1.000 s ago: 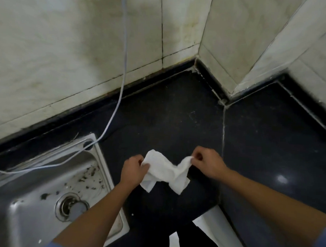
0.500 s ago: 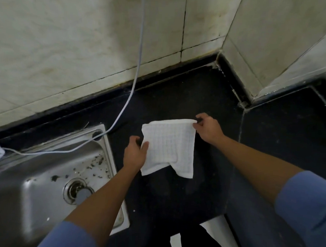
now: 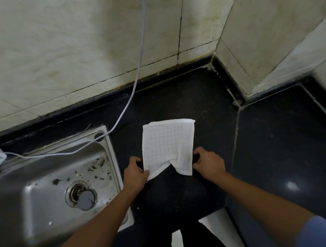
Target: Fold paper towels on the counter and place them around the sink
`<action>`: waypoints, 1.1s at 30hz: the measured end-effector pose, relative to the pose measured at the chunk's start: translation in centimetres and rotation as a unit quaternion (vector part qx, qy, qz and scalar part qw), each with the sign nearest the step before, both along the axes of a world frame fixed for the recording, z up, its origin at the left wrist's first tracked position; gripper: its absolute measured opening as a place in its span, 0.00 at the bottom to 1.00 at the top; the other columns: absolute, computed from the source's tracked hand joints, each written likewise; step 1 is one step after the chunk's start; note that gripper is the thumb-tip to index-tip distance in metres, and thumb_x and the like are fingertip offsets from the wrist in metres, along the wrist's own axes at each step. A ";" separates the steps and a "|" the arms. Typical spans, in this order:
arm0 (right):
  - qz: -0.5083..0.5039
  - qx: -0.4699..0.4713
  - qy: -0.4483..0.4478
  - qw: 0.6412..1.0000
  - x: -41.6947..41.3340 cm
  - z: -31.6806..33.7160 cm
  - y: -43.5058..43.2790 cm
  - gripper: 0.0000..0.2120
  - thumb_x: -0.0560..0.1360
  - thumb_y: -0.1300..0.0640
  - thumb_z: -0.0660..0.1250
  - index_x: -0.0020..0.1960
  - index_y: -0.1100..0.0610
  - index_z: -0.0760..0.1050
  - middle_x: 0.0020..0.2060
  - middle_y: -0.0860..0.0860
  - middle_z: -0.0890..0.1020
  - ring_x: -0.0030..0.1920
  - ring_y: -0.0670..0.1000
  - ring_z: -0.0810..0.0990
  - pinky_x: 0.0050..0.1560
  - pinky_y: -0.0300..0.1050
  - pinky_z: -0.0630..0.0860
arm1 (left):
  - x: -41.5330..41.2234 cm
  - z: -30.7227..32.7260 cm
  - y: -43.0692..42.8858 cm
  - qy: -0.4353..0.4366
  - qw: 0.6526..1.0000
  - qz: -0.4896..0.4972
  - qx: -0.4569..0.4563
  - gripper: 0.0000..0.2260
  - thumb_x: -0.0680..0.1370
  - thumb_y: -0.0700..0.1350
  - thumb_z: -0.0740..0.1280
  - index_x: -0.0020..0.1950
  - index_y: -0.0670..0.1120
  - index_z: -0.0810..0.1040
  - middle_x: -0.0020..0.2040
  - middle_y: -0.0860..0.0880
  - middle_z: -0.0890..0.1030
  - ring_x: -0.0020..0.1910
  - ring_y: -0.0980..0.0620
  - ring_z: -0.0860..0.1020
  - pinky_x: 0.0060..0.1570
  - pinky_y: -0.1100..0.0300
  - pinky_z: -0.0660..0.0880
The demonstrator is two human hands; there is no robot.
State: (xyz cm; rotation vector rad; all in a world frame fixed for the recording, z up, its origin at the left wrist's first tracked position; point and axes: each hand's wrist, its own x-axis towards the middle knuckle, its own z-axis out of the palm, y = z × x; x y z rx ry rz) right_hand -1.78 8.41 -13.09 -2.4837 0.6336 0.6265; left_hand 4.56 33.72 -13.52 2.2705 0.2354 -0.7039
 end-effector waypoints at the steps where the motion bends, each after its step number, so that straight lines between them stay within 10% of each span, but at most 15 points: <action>1: 0.008 -0.022 0.001 1.000 -0.4 0.5 -0.7 0.16 0.72 0.52 0.66 0.59 0.48 0.72 0.45 0.48 0.82 0.44 0.51 0.80 0.45 0.46 0.77 | -0.2 0.1 0.3 -0.005 1.000 -0.011 0.007 0.19 0.71 0.37 0.71 0.57 0.46 0.67 0.33 0.45 0.78 0.32 0.46 0.80 0.33 0.55 0.77; 8: 0.202 -0.067 -0.077 0.974 -2.2 1.4 2.3 0.11 0.75 0.53 0.62 0.56 0.53 0.74 0.52 0.50 0.77 0.52 0.52 0.76 0.46 0.47 0.74 | -1.5 0.3 1.1 -0.216 0.936 -0.251 0.119 0.06 0.72 0.38 0.67 0.48 0.44 0.75 0.45 0.47 0.75 0.45 0.47 0.75 0.35 0.55 0.72; 25: 0.307 -0.157 -0.049 0.937 -6.4 -0.2 0.5 0.09 0.70 0.60 0.66 0.50 0.58 0.74 0.48 0.54 0.77 0.50 0.57 0.76 0.33 0.48 0.69 | -4.5 -0.9 0.5 -0.167 0.822 -0.502 0.212 0.10 0.73 0.38 0.62 0.54 0.44 0.73 0.55 0.46 0.74 0.55 0.48 0.71 0.51 0.57 0.68; 33: 0.112 0.019 -0.013 0.993 -5.7 2.4 -2.8 0.05 0.74 0.53 0.65 0.48 0.48 0.79 0.43 0.44 0.79 0.47 0.47 0.78 0.44 0.43 0.72 | 0.3 1.7 2.0 -0.031 0.921 -0.384 0.062 0.02 0.73 0.44 0.69 0.41 0.48 0.81 0.39 0.53 0.79 0.40 0.56 0.78 0.42 0.62 0.73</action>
